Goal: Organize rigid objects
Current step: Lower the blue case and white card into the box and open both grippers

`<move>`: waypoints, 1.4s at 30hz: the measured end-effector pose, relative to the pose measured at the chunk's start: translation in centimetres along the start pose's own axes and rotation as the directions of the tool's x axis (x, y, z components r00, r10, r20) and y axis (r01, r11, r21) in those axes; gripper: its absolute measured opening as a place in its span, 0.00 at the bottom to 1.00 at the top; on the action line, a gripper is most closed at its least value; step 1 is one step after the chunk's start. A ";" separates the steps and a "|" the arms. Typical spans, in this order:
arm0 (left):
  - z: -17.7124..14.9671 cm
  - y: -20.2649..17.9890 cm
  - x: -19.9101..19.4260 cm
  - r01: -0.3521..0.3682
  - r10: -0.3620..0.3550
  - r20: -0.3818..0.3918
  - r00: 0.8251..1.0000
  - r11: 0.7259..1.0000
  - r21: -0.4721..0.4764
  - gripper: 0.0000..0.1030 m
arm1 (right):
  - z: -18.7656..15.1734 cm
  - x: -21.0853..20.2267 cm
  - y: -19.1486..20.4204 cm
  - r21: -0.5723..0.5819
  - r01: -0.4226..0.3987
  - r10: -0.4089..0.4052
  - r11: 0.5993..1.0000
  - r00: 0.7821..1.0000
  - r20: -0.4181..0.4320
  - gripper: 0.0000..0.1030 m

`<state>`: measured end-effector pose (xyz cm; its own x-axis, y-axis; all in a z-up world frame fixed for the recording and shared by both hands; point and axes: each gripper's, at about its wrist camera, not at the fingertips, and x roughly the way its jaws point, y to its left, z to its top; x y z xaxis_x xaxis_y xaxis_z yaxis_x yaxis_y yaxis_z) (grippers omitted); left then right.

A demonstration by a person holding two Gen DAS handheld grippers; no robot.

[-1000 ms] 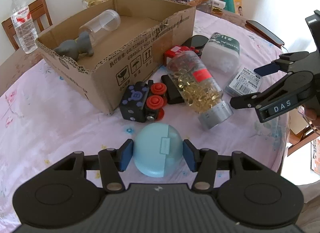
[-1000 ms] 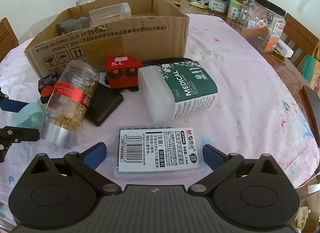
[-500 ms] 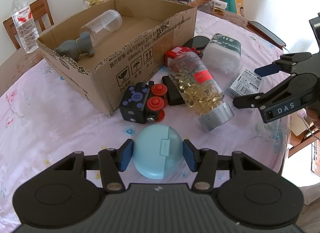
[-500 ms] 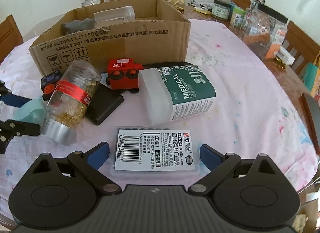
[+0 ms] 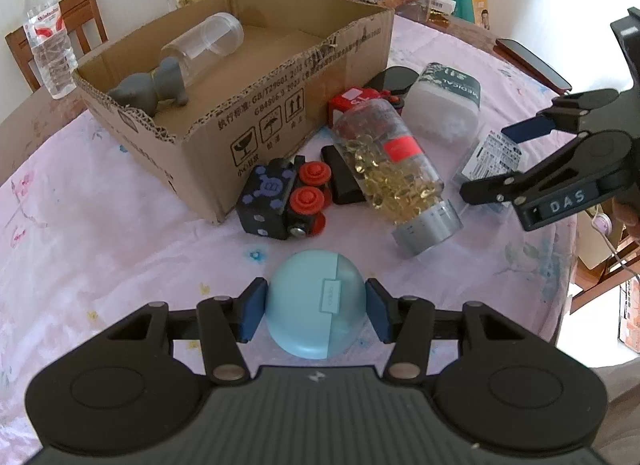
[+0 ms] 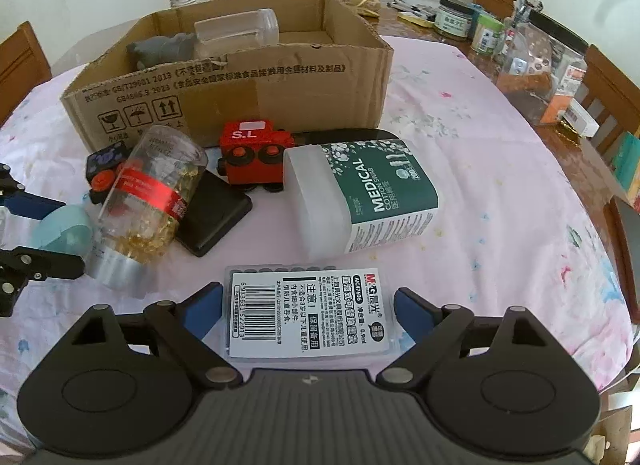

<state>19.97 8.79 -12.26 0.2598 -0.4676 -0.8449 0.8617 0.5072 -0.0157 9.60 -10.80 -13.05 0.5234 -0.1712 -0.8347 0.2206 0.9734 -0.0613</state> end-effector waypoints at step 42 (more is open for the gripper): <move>12.9 2.8 -0.2 -0.221 0.253 0.068 0.965 0.925 -0.310 0.51 | 16.7 -2.7 -4.8 -0.338 -0.305 0.352 0.891 0.932 0.087 0.91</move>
<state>27.91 0.96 -5.30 0.4985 -0.3717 -0.7831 0.6041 0.7969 0.0064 20.85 -17.53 -1.33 0.6374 0.1697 -0.7516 -0.2407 0.9705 0.0150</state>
